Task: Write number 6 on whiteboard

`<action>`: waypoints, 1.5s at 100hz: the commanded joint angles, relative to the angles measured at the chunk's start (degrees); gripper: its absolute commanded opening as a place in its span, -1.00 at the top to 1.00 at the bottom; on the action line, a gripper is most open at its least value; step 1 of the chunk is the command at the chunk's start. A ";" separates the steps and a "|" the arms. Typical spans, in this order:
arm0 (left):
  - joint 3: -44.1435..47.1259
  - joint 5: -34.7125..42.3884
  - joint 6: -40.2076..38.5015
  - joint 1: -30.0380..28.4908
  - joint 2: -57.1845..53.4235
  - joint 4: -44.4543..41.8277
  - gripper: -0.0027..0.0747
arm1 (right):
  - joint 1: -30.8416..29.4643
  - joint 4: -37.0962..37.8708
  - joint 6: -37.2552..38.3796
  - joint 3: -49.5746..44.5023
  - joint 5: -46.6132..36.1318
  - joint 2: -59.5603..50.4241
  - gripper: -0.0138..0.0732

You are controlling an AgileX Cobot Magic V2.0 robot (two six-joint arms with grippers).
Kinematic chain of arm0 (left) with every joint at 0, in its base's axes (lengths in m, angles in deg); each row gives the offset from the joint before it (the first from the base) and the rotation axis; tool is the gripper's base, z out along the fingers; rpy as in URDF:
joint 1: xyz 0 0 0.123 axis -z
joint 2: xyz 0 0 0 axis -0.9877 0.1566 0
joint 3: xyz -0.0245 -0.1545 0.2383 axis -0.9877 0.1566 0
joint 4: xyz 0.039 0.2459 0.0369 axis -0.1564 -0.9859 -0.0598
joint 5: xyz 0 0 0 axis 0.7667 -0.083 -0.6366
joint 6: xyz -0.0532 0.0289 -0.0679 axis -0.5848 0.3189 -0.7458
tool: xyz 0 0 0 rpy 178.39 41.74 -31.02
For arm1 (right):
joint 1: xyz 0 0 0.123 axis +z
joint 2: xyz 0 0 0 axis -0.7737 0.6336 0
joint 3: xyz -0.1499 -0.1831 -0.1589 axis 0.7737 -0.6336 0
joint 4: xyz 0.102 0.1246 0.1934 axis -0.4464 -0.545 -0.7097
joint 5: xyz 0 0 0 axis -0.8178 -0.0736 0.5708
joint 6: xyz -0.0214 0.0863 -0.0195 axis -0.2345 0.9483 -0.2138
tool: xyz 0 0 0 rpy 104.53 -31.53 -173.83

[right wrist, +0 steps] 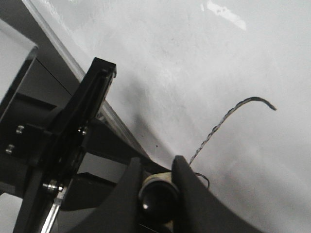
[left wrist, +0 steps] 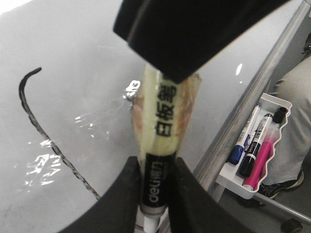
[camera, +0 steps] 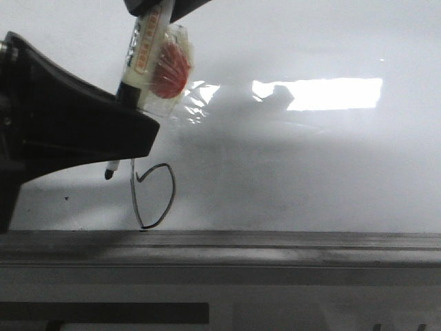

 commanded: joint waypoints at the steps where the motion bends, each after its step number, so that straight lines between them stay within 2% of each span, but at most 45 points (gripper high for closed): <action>1: -1.93 4.61 -0.19 -0.11 -0.48 0.79 0.98 | 0.06 -1.12 -0.63 1.66 -2.67 -1.60 0.83; 15: -1.93 4.61 -0.19 -0.11 -0.48 0.87 0.98 | 0.06 -1.27 -0.63 1.66 -2.45 -1.60 0.82; 20: -1.93 4.41 -0.19 -0.11 -0.48 1.01 0.98 | 0.06 -1.27 -0.63 1.66 -2.45 -1.60 0.72; 25: -1.93 4.14 -0.31 -0.11 -0.48 2.34 0.98 | 0.06 -1.27 -0.63 1.66 -2.45 -1.60 0.49; 37: -1.93 2.60 -0.54 -0.11 -0.75 7.83 0.98 | -0.63 -0.79 -0.63 1.66 -3.76 -1.60 -0.30; 42: -1.93 1.07 -0.54 -0.39 -1.41 10.71 0.98 | -1.23 -0.79 -0.63 1.66 -4.19 -1.60 -0.44; 60: -1.93 -5.40 -0.54 -4.91 -4.17 27.44 0.98 | -2.78 -0.79 -0.63 1.66 -3.49 -1.71 -0.25; 70: -1.93 -8.50 -0.54 -9.21 -4.38 32.95 0.98 | -2.78 -0.79 -0.63 1.66 -3.36 -1.71 -0.20; 90: -1.93 -14.79 -0.54 -15.96 -4.38 35.01 0.98 | -2.78 -0.79 -0.63 1.66 -3.36 -1.71 -0.20; 118: -1.93 -15.18 -0.43 -16.73 -4.38 35.01 0.95 | -2.78 -0.79 -0.63 1.66 -3.36 -1.71 -0.20; 125: -1.93 -15.18 -0.43 -16.73 -4.38 35.01 0.78 | -2.78 -0.79 -0.63 1.66 -3.36 -1.71 -0.20; 137: -1.93 -15.18 -0.43 -16.73 -4.38 35.01 0.21 | -2.78 -0.79 -0.63 1.66 -3.36 -1.71 -0.20; 142: -1.93 -15.18 -0.43 -16.73 -4.38 35.14 0.04 | -2.78 -0.79 -0.63 1.66 -3.36 -1.71 -0.20; 150: -1.93 -14.97 -0.43 -16.73 -4.38 36.34 -0.12 | -2.78 -0.79 -0.63 1.66 -3.36 -1.71 -0.20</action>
